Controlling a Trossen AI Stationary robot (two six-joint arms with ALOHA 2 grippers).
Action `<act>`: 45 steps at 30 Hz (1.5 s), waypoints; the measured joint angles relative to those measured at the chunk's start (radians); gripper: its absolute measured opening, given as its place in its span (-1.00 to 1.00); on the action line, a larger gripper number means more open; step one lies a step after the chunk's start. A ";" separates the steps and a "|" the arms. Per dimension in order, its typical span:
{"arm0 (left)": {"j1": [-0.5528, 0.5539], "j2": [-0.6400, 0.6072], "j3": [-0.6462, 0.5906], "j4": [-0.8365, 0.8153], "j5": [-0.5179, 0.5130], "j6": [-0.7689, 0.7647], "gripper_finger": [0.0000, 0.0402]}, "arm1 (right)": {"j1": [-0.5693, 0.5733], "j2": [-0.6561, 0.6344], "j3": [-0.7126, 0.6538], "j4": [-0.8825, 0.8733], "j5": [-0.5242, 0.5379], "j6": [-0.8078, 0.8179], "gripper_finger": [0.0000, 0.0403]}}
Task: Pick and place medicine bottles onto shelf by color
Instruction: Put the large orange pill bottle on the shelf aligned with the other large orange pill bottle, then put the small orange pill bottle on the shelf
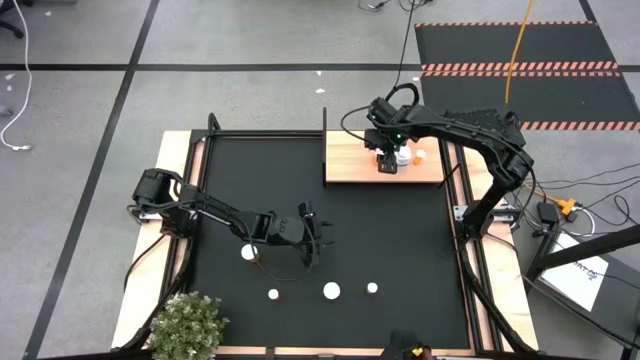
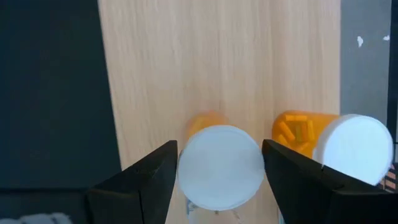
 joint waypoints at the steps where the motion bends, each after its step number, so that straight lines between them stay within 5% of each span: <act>1: 0.000 0.000 0.000 0.000 0.000 0.000 0.25 | -0.003 0.000 0.000 0.001 0.000 0.000 0.14; 15: 0.000 0.000 0.000 0.000 0.000 -0.001 0.25 | 0.003 0.000 0.000 0.045 0.006 0.028 0.15; 22: 0.000 0.000 0.000 0.001 0.000 -0.003 0.25 | 0.105 -0.077 0.000 0.030 0.003 0.169 0.15; 34: -0.032 0.000 0.032 -0.003 0.007 -0.008 0.25 | 0.530 -0.427 -0.050 0.068 0.255 0.535 0.15; 45: -0.101 0.000 0.301 -0.368 0.015 0.069 0.25 | 0.986 -0.662 -0.512 0.467 0.504 0.857 0.15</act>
